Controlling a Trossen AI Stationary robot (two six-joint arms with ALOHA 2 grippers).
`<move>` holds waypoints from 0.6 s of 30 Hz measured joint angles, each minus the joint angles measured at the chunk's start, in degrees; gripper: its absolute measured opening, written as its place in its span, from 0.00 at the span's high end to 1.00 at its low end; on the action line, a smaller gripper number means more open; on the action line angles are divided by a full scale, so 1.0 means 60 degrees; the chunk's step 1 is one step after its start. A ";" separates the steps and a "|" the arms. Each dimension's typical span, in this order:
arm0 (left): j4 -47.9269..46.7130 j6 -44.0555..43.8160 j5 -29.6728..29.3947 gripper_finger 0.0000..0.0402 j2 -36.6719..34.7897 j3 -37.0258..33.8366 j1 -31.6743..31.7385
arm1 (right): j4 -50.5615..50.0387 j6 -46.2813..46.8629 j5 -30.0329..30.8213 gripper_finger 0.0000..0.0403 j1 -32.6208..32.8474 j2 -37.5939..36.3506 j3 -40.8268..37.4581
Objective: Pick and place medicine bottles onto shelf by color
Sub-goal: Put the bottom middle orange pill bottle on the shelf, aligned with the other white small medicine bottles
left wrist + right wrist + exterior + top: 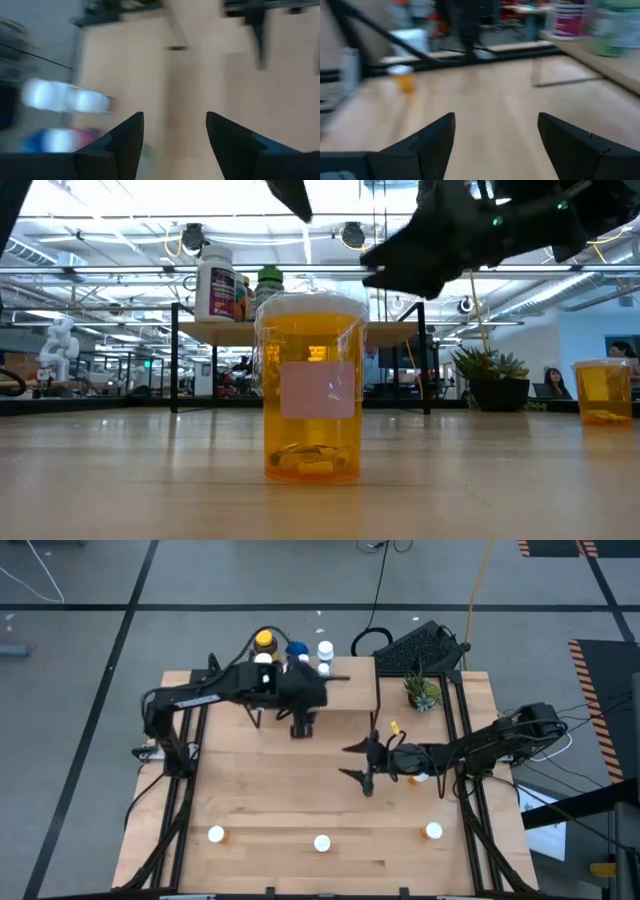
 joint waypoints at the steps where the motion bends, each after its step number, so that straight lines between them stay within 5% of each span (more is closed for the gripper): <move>1: -0.0254 -0.0476 0.0396 0.46 -0.0069 0.0000 -0.0192 | 0.0093 0.0063 -0.0365 0.31 0.0082 0.0000 0.0002; 5: -0.1150 -0.1894 0.2130 0.46 -0.0030 -0.0039 -0.1161 | -0.0022 0.0289 -0.0726 0.31 0.0666 0.0028 0.0004; 8: -0.0650 -0.2435 0.2336 0.46 0.0055 -0.0734 -0.2246 | -0.0073 0.0431 -0.0155 0.31 0.1220 0.0205 0.0004; 18: 0.5894 -0.3502 0.2301 0.44 0.0124 -0.4814 -0.4993 | 0.0139 0.0966 0.0306 0.31 0.2288 0.0451 0.0000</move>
